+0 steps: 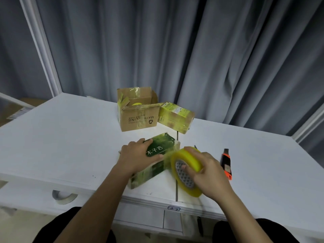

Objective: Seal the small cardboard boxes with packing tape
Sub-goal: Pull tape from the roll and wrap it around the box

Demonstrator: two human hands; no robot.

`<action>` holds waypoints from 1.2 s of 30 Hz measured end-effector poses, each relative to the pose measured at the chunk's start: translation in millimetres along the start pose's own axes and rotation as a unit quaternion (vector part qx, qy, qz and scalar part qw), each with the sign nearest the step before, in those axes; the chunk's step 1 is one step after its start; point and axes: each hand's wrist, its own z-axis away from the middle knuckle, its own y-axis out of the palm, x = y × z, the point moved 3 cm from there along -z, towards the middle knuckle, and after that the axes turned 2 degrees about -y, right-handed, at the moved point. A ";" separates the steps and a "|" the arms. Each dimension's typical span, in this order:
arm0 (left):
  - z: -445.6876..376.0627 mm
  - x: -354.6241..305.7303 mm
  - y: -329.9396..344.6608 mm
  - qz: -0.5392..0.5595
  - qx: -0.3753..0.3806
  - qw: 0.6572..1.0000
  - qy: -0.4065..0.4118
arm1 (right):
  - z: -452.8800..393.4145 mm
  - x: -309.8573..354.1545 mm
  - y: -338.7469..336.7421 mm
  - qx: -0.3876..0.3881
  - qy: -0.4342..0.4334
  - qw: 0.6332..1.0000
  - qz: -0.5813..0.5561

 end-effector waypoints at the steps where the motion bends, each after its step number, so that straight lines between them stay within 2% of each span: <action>1: -0.1 2.5 -3.8 0.075 0.024 0.997 -0.007 | -4.6 3.6 -6.1 -0.011 -0.004 1.000 0.003; 3: -2.4 9.9 -14.9 0.268 0.032 0.962 -0.037 | -16.4 14.6 -21.9 -0.048 -0.017 0.999 -0.020; 4: -3.9 12.4 -20.3 0.330 0.014 0.942 -0.057 | -23.6 20.6 -29.1 -0.063 -0.025 0.997 -0.034; 5: -4.0 13.2 -25.1 0.337 -0.005 0.939 -0.066 | -31.2 26.8 -33.6 -0.071 -0.031 0.996 -0.044; 6: -4.3 12.1 -28.3 0.279 -0.022 0.958 -0.059 | -39.3 33.4 -34.6 -0.067 -0.035 0.996 -0.049; 8: -2.8 4.5 -30.8 0.095 -0.066 0.993 -0.040 | -54.3 46.9 -28.2 -0.034 -0.035 0.998 -0.041; 10: 4.6 -4.0 -37.0 0.009 -0.149 0.988 -0.029 | -67.3 55.9 -17.5 -0.014 -0.029 0.999 -0.021; 12: 13.8 -11.9 -45.2 -0.010 -0.216 0.976 -0.001 | -76.0 61.5 -12.1 -0.026 -0.039 0.999 -0.002; 13: 17.8 -13.1 -44.9 0.004 -0.209 0.978 0.013 | -79.1 63.1 -10.8 -0.033 -0.049 0.998 0.008; 15: 27.1 -13.2 -31.0 0.048 -0.119 0.992 0.014 | -82.2 62.5 -9.4 -0.045 -0.061 0.997 0.014; 17: 40.1 -12.6 -7.0 0.005 -0.036 0.999 0.002 | -81.0 58.6 -6.3 -0.050 -0.071 0.996 -0.004; 19: 48.5 -14.2 9.8 -0.111 -0.053 0.992 0.011 | -74.2 52.8 1.5 -0.058 -0.074 0.995 -0.024; 21: 47.8 -11.7 16.2 -0.158 -0.094 0.983 0.009 | -62.0 46.3 13.3 -0.075 -0.062 0.992 -0.074; 23: 40.8 -1.5 15.6 -0.107 -0.086 0.991 -0.008 | -50.3 41.9 26.4 -0.090 -0.057 0.981 -0.160; 25: 34.9 7.4 16.4 -0.045 -0.044 0.998 -0.030 | -46.7 46.6 31.2 -0.090 -0.070 0.972 -0.204; 28: 35.5 9.5 16.2 -0.046 -0.019 0.998 -0.034 | -55.4 56.4 14.4 -0.102 -0.066 0.956 -0.266; 30: 34.8 11.4 14.7 -0.052 -0.032 0.998 -0.035 | -54.5 53.2 -9.1 -0.133 -0.052 0.940 -0.309; 33: 27.7 14.4 9.7 -0.028 -0.017 0.999 -0.040 | -36.8 40.7 -29.4 -0.101 -0.092 0.964 -0.228; 36: 23.1 9.8 12.3 -0.048 0.020 0.998 -0.031 | -17.9 14.6 -21.4 -0.045 -0.049 0.973 -0.222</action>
